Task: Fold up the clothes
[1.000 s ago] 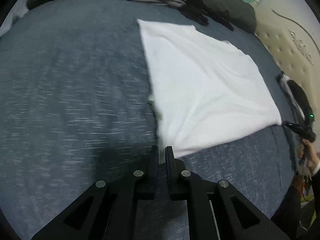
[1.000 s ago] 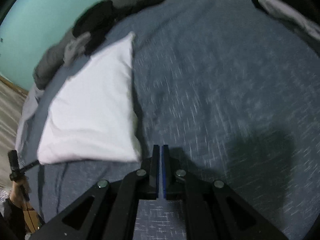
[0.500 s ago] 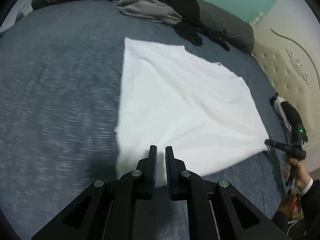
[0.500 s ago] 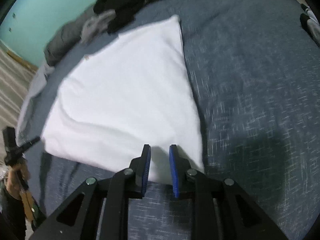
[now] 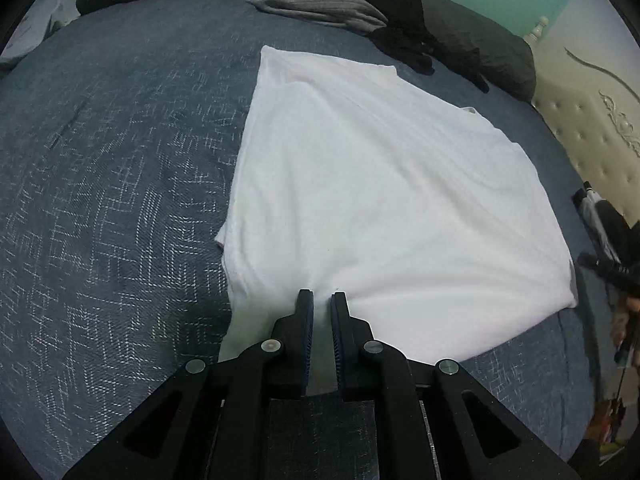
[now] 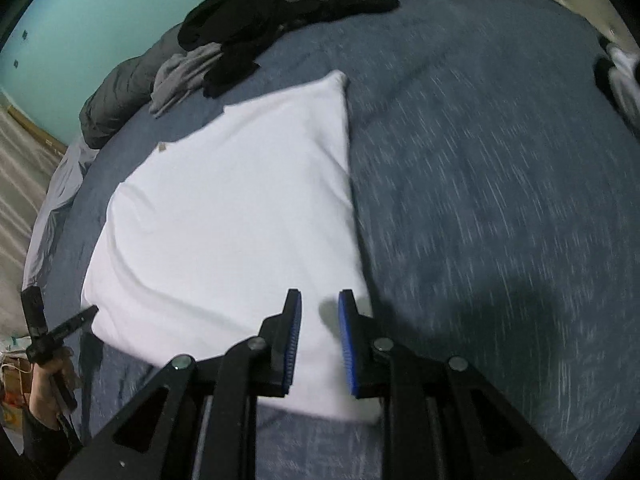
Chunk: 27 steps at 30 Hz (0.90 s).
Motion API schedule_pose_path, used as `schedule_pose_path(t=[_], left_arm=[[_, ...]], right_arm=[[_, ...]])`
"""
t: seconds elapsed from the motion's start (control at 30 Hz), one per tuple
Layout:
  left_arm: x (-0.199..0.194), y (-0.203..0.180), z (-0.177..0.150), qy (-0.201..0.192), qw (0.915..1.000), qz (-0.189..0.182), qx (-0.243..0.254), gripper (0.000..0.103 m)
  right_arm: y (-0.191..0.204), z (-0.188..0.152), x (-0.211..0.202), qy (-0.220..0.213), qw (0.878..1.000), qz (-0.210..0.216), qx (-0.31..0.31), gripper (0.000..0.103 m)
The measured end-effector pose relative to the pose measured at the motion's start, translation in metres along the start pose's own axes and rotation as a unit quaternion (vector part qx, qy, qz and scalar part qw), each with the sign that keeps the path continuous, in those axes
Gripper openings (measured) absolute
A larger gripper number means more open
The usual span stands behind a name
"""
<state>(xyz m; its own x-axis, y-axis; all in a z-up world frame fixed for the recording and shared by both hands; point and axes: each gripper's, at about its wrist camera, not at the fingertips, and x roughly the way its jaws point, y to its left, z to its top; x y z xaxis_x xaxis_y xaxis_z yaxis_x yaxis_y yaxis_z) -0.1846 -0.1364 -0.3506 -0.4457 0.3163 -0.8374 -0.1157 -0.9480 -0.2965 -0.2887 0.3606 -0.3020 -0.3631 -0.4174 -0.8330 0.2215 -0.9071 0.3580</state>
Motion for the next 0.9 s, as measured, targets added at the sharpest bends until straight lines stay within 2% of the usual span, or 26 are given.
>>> schedule_pose_path(t=[0.23,0.27,0.3,0.33,0.67,0.9], left_arm=[[-0.002,0.007,-0.006,-0.007,0.9996,-0.024,-0.012,0.012],[-0.002,0.008,-0.007,-0.008,0.9996,-0.026,-0.011,0.012],[-0.002,0.008,-0.008,-0.009,0.9995,-0.027,-0.011,0.012],[-0.002,0.008,-0.008,-0.012,0.9995,-0.027,-0.01,0.012],[-0.003,0.005,-0.008,-0.02,0.9996,-0.018,-0.009,0.012],[-0.001,0.005,-0.007,-0.025,0.9995,-0.017,-0.008,0.012]], right_arm=[[0.026,0.039,0.022,-0.011,1.0,-0.007,-0.013,0.018],[0.028,0.045,0.025,-0.014,1.0,-0.009,-0.012,0.023],[0.028,0.053,0.028,-0.018,1.0,-0.011,-0.01,0.036],[0.028,0.062,0.03,-0.023,1.0,-0.014,-0.007,0.043],[0.02,0.148,0.06,-0.056,0.997,-0.048,0.02,0.043],[0.012,0.176,0.094,-0.048,0.996,-0.066,0.032,0.043]])
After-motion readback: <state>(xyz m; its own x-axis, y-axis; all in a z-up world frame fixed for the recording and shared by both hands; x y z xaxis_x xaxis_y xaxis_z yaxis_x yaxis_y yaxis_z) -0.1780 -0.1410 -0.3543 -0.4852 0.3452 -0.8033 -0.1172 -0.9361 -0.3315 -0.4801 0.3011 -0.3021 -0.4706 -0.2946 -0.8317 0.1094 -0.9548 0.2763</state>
